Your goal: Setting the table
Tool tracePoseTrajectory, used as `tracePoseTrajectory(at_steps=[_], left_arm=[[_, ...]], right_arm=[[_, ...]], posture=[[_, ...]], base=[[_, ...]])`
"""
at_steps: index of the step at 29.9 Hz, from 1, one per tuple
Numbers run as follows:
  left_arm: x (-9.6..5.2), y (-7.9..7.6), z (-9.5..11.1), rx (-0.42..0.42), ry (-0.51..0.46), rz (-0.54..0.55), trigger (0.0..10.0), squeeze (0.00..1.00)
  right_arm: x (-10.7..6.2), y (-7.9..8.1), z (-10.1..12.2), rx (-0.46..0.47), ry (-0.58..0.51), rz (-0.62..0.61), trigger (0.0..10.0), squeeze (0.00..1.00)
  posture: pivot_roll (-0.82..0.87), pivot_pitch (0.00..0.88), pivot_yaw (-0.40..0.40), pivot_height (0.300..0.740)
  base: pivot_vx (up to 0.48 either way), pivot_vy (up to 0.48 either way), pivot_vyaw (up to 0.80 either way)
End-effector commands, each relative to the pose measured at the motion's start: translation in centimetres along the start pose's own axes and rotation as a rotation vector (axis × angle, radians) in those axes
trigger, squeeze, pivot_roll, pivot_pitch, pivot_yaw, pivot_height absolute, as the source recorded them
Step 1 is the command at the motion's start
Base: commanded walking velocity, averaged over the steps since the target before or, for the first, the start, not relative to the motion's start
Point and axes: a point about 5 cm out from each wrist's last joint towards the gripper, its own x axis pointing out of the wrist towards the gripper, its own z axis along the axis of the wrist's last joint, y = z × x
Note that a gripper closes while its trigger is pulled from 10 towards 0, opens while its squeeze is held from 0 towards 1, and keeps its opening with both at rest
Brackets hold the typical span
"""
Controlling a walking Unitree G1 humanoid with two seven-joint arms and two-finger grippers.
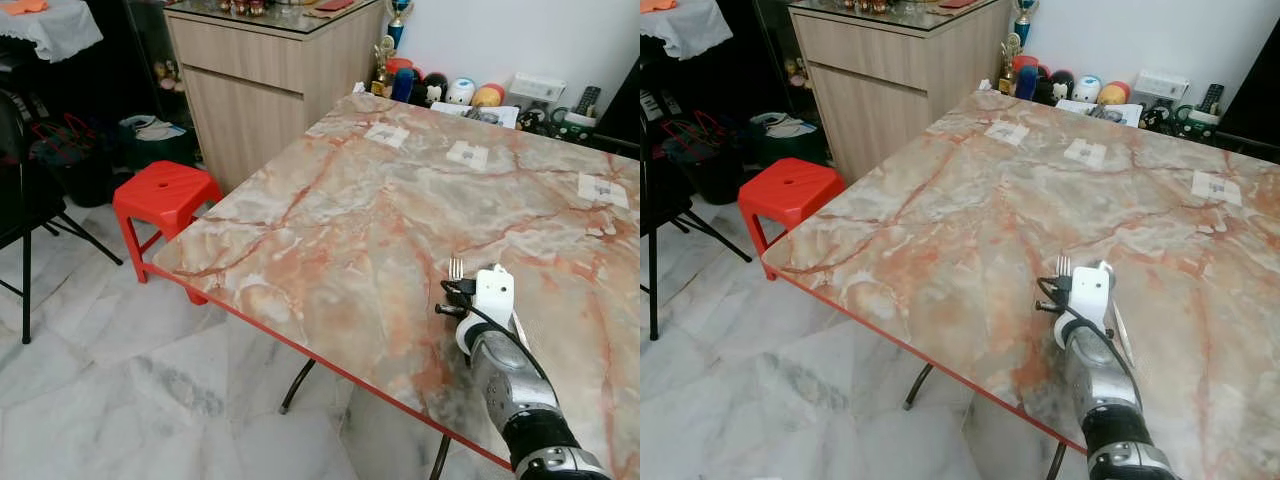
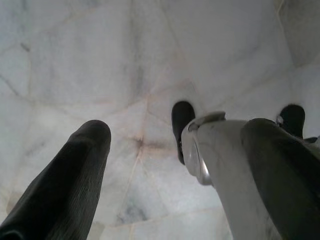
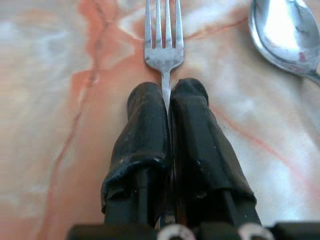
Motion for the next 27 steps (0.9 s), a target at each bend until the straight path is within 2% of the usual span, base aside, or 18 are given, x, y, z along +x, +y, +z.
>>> tracePoseTrajectory(at_steps=[1, 2, 10, 11, 14, 16, 18, 21, 27], left_arm=[[-0.3, 0.2, -1.0, -0.009, 0.035, 0.001, 10.0, 0.00], [-0.3, 0.2, -1.0, -0.009, 0.035, 0.002, 10.0, 0.00], [-0.2, 0.1, -1.0, -0.021, 0.034, 0.010, 10.0, 0.00], [-0.2, 0.1, -1.0, -0.024, 0.033, 0.012, 10.0, 0.00], [-0.2, 0.1, -1.0, -0.030, 0.034, 0.014, 10.0, 0.00], [-0.2, 0.0, -1.0, -0.033, 0.034, 0.016, 10.0, 0.00], [-0.2, 0.0, -0.9, -0.039, 0.030, 0.017, 10.0, 0.00], [-0.2, 0.0, -0.9, -0.043, 0.026, 0.018, 10.0, 0.00], [-0.1, 0.1, -0.7, -0.035, 0.019, 0.018, 10.0, 0.00]], right_arm=[[-0.4, 0.5, 0.0, 0.012, -0.062, 0.028, 4.7, 0.00], [-0.6, 0.6, 0.3, 0.015, -0.096, 0.032, 10.0, 0.00], [-2.2, -0.1, 1.9, 0.020, -0.291, -0.012, 10.0, 0.00], [-2.8, -0.3, 2.4, 0.001, -0.342, -0.006, 10.0, 0.00], [-3.6, -0.3, 3.0, -0.004, -0.397, 0.027, 10.0, 0.00], [-4.2, -0.2, 3.4, -0.042, -0.431, 0.064, 10.0, 0.00], [-5.0, 0.0, 3.6, -0.103, -0.453, 0.132, 10.0, 0.00], [-5.2, -0.3, 3.1, -0.131, -0.436, 0.147, 10.0, 0.00], [-5.2, -0.2, 3.3, -0.083, -0.450, 0.100, 10.0, 0.00]], posture=[[0.03, 0.094, -0.023, 0.740], [0.03, 0.094, -0.023, 0.740], [0.02, 0.097, -0.030, 0.740], [0.02, 0.098, -0.031, 0.740], [0.01, 0.096, -0.032, 0.740], [0.01, 0.096, -0.033, 0.740], [0.00, 0.095, -0.037, 0.740], [0.00, 0.095, -0.038, 0.740], [0.00, 0.089, -0.029, 0.740]], base=[[0.000, 0.000, 0.00], [0.000, 0.000, 0.00], [0.000, 0.000, 0.00], [0.000, 0.000, 0.00], [0.000, 0.000, 0.00], [0.000, 0.000, 0.00], [0.000, 0.000, 0.00], [0.000, 0.000, 0.00], [0.000, 0.000, 0.00]])
